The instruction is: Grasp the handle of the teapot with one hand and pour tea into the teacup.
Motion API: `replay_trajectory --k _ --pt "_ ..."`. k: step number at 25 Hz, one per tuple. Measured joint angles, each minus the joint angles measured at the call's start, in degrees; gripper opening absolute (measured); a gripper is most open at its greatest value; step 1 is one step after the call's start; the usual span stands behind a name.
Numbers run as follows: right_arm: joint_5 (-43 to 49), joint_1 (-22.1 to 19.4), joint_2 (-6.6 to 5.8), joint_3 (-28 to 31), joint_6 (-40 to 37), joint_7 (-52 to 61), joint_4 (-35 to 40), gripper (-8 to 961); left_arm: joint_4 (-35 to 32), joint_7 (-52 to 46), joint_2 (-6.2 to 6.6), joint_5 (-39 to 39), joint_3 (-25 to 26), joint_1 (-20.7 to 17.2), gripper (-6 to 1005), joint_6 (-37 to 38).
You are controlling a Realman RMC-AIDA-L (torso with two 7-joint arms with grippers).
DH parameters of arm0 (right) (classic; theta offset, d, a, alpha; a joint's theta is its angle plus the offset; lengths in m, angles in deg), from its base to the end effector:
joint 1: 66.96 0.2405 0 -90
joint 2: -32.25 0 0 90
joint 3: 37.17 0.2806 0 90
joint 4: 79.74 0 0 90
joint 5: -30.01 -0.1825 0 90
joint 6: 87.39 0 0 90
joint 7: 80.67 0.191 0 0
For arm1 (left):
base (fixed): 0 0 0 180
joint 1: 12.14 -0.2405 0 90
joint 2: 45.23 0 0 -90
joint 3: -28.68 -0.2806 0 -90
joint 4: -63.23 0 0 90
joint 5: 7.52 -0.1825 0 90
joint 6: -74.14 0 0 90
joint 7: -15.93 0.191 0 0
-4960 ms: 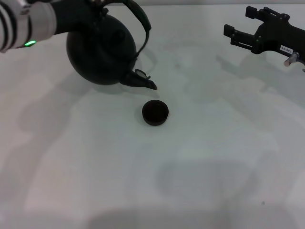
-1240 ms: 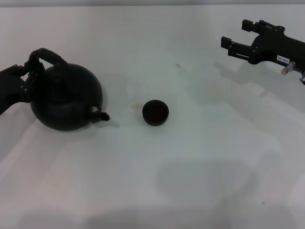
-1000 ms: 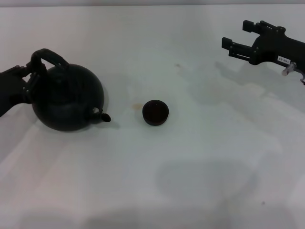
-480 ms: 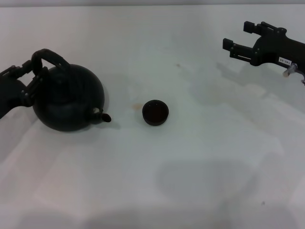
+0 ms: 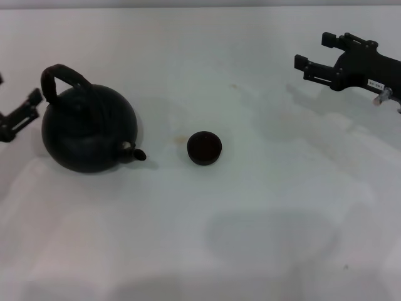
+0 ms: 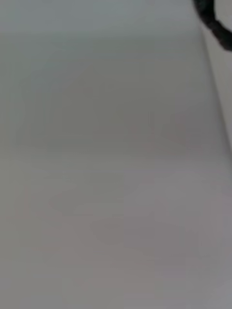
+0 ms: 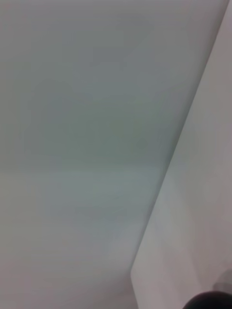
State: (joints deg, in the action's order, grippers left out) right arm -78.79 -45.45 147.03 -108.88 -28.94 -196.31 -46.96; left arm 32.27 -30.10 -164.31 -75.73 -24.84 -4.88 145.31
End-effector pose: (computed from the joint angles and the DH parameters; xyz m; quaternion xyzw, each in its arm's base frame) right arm 0.2944 0.3691 -0.0414 -0.8835 0.2342 0.2356 0.3302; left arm -0.3510 0.2938 -0.0037 -0.8108 -0.2308 -0.2773 0.4608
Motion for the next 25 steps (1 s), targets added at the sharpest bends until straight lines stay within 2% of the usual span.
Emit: replay_trajectory --k 1,7,14,20,25 --pt "0.0 -0.2 0.0 0.1 0.0 -0.4 0.0 843 -1.2 0.5 0.02 2.2 0.0 -2.0 732 1.0" --pt "-1.9 -2.3 0.6 3.9 0.4 -5.7 -0.5 844 -1.6 4.0 -0.01 10.0 1.1 -7.2 849 3.9" --pt "-16.0 -4.2 0.52 6.9 3.8 -19.6 -10.0 843 1.1 8.4 -0.16 20.1 3.7 -13.2 841 8.0" --pt "-25.1 -3.8 0.54 16.7 8.9 -35.7 -23.0 843 4.1 10.3 -0.22 26.5 5.3 -15.2 835 10.4" --pt "-26.0 -3.8 0.59 26.6 10.5 -43.9 -27.1 842 8.5 11.9 -0.23 31.7 5.4 -14.6 835 12.0"
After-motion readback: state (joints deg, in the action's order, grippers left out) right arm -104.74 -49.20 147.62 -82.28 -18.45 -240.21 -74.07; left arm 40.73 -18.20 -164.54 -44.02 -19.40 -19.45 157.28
